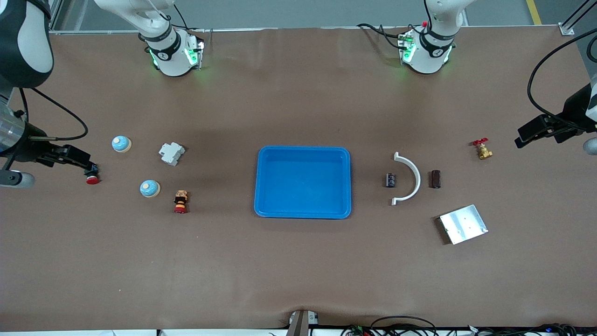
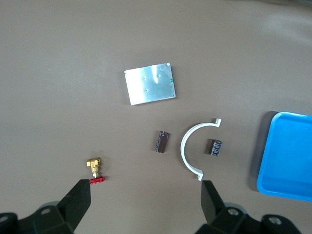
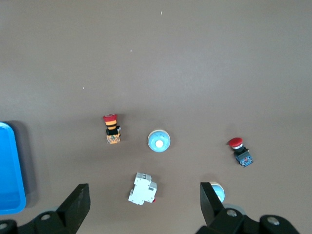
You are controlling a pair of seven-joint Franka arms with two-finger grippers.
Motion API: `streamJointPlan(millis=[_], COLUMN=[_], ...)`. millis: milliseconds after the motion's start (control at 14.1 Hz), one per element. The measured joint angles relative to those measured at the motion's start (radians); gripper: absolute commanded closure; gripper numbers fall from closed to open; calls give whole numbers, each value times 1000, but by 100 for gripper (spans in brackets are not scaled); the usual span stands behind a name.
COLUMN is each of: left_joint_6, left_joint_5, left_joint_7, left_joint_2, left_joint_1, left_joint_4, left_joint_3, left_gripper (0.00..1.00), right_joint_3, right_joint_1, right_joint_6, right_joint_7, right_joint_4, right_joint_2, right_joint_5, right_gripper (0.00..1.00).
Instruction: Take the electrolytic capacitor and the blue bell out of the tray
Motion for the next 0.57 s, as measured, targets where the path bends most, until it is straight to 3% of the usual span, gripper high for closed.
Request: streamJointPlan(millis=[212,566], left_joint_6=[0,0], left_joint_5=[0,0], left_joint_7=[0,0], left_joint_2=[0,0], left_joint_1=[-117,-240], left_joint_4=[1,2], left_joint_3=[122,247], left_gripper=[0,0], right_joint_3=[-2,-2], right_joint_1=[-1,-2], right_joint_6=[-1,-33], right_joint_7=[-1,-6], right_joint_4=[27,42], right_joint_2=[0,0], right_joint_5=[0,0], right_gripper=[0,0])
